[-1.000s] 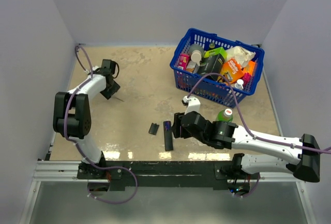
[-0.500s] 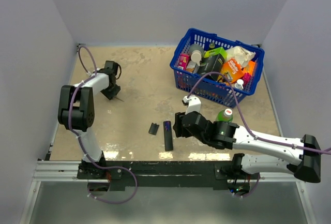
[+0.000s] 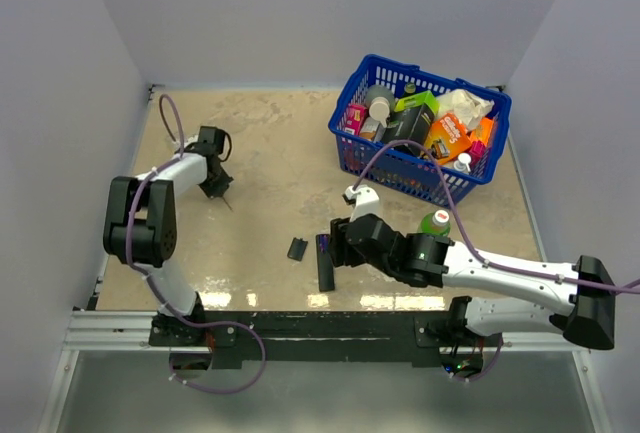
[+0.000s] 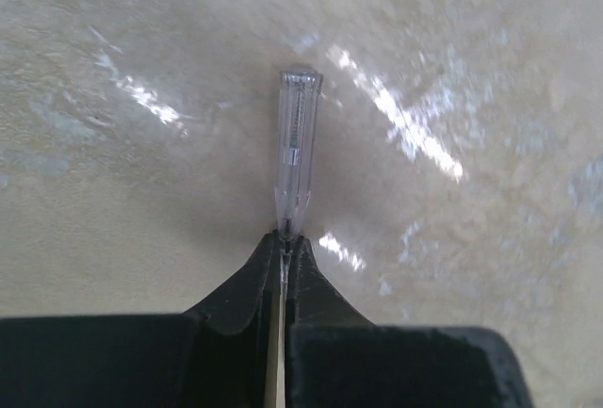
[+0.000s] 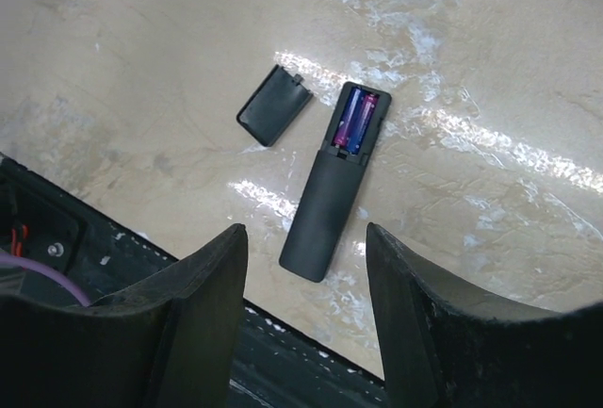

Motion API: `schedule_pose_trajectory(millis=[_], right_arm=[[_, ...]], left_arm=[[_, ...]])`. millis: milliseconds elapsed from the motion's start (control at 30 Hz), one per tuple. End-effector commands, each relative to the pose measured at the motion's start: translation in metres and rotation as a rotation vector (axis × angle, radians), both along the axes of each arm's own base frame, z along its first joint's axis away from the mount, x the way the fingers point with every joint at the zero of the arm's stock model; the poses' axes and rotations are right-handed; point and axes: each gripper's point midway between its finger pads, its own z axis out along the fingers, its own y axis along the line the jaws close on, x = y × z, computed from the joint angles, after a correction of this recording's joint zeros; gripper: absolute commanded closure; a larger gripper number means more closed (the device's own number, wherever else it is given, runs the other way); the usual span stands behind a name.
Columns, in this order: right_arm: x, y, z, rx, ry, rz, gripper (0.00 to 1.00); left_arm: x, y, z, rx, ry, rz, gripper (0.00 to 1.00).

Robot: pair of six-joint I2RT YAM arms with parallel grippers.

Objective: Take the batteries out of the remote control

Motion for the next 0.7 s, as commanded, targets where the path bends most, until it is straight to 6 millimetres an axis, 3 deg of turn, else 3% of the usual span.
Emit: schedule_pose_trajectory(millis=[0,33,67,133,167,367,400,467,500,533,667], right_arm=[[0.003,0.018,0.041,0.152,-0.041,0.009,0.44],[0.003,0.02,0.05,0.171,-0.052,0.012,0.44],[0.004,0.02,0.058,0.184,-0.07,0.018,0.44],[0.008,0.023,0.073,0.205,-0.099,0.022,0.42],[0.012,0.023,0.078,0.204,-0.123,0.019,0.42],[0.041,0.029,0.105,0.247,-0.146,0.019,0.4],[0.038,0.036,0.104,0.268,-0.112,0.072,0.4],[0.059,0.036,0.111,0.314,-0.109,0.075,0.39],[0.053,0.045,0.113,0.345,-0.071,0.161,0.39],[0.066,0.05,0.11,0.342,-0.058,0.17,0.39],[0.074,0.068,0.102,0.275,-0.028,0.303,0.39]], left_arm=[[0.0,-0.031,0.026,-0.097,-0.113,-0.314,1.0],[-0.001,-0.037,0.032,-0.118,-0.139,-0.356,1.0],[0.004,-0.044,0.051,-0.136,-0.215,-0.397,1.0],[-0.009,-0.069,0.059,-0.24,-0.262,-0.529,1.0],[-0.008,-0.079,0.076,-0.269,-0.336,-0.579,1.0],[-0.061,-0.136,0.103,-0.472,-0.458,-0.882,1.0],[-0.071,-0.145,0.108,-0.515,-0.475,-0.928,1.0],[-0.088,-0.161,0.118,-0.553,-0.516,-0.998,1.0],[-0.097,-0.169,0.123,-0.588,-0.525,-1.028,1.0],[-0.106,-0.179,0.126,-0.613,-0.531,-1.072,1.0],[-0.137,-0.203,0.144,-0.7,-0.567,-1.226,1.0]])
